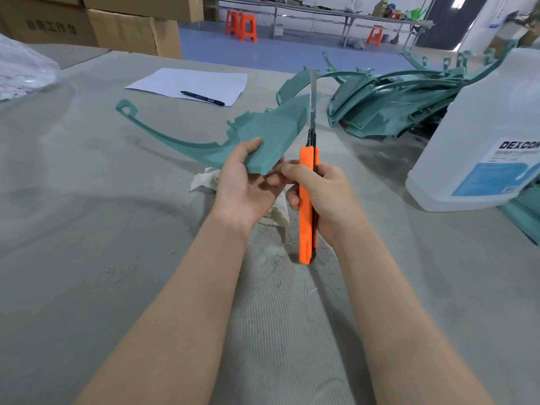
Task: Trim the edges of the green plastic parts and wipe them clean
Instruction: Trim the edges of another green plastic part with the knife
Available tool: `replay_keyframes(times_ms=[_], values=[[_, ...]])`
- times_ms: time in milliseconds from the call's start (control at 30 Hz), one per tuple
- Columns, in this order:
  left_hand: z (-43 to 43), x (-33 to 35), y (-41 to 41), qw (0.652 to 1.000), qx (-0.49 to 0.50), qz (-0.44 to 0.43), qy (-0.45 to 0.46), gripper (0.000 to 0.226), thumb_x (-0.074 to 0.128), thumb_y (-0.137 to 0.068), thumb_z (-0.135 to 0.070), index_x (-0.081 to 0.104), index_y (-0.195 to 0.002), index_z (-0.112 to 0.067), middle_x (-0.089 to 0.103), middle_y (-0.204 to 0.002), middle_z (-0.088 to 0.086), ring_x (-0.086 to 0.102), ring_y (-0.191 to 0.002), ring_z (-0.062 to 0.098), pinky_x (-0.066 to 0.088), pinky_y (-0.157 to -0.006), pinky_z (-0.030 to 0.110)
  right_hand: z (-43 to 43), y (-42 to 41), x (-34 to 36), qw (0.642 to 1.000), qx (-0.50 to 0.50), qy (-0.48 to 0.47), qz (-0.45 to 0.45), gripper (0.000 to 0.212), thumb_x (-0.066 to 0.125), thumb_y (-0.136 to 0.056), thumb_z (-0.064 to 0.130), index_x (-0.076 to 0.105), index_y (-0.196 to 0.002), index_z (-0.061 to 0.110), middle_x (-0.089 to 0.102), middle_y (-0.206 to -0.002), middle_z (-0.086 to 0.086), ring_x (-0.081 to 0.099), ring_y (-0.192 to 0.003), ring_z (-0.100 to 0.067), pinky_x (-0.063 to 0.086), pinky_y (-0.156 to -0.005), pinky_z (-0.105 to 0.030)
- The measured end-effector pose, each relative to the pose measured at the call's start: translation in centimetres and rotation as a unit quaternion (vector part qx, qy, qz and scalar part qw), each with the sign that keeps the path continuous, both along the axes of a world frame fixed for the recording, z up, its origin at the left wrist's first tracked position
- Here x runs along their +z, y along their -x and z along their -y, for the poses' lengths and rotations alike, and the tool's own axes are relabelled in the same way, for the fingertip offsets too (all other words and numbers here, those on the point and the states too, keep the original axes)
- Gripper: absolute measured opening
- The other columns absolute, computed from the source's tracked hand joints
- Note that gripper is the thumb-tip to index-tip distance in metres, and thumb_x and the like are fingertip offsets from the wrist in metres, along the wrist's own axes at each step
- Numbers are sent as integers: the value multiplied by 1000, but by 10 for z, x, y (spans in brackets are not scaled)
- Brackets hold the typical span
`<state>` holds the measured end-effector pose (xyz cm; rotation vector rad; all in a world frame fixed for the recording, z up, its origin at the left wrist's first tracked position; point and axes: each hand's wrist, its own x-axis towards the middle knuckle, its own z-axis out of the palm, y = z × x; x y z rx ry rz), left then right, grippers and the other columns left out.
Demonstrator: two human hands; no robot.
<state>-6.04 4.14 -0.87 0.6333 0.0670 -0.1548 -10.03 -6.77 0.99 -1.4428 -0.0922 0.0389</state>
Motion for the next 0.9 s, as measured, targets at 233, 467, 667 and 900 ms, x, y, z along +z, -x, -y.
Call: replay_keyframes(times_ms=[233,467,667,900], values=[[-1,1,3,999,-15,-1,-36,25,47,-93,-26,55,-81,-5,50,-46,3,42,-34,15,40,-41,26,-2,3,0,999,50,0,-5,10,58,-93,5,63,-84,7,71,-69,-4,42,-39,-7,38,-43,-15],[0,0,2,999,-17,5,-50,26,47,-93,-26,57,-86,-3,54,-48,3,35,-34,13,39,-40,26,-4,5,2,1000,28,0,-1,15,56,-93,3,58,-79,8,69,-63,-2,41,-39,-8,38,-43,-16],[0,-1,1,997,5,-11,-79,27,51,-91,-28,60,-75,-7,57,-55,3,30,-33,14,29,-45,31,-6,4,1,999,12,37,7,20,56,-89,4,58,-71,10,67,-61,-1,43,-42,-9,39,-45,-17],[-3,-3,1,995,13,2,-94,33,50,-91,-28,64,-72,-6,56,-63,6,30,-35,15,33,-43,29,-9,2,-2,1000,2,31,-4,18,55,-87,3,57,-70,10,66,-59,0,43,-40,-8,38,-43,-17]])
